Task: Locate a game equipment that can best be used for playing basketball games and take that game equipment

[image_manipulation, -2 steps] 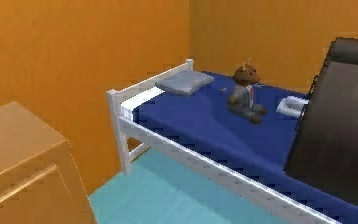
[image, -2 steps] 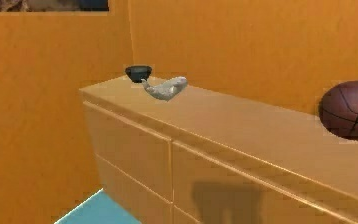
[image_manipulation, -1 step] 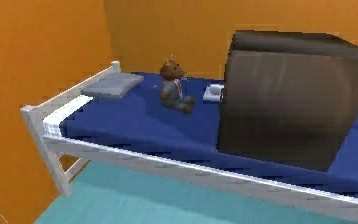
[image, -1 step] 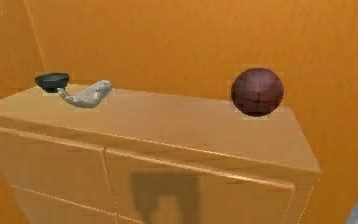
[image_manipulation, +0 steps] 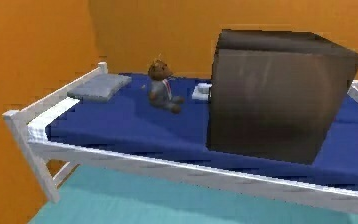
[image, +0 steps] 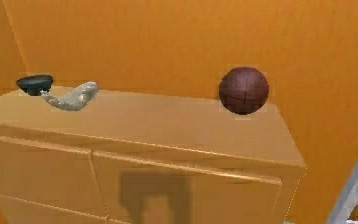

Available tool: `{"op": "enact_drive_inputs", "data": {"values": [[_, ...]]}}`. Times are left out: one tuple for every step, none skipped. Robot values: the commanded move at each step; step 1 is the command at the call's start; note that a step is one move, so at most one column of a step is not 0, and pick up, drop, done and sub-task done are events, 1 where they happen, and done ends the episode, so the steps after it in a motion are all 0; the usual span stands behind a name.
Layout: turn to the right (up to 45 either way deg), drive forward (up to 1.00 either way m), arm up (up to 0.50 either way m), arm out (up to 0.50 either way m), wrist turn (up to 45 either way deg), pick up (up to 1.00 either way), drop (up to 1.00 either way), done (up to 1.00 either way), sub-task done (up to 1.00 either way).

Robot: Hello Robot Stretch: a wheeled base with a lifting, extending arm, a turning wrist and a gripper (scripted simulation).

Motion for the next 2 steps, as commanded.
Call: {"op": "enact_drive_inputs", "data": {"values": [[0.0, 0.4, 0.0, 0.0, 0.0, 0.0, 0.0, 0.0, 0.0], [-45.0, 0.0, 0.0, 0.0, 0.0, 0.0, 0.0, 0.0, 0.0]]}}
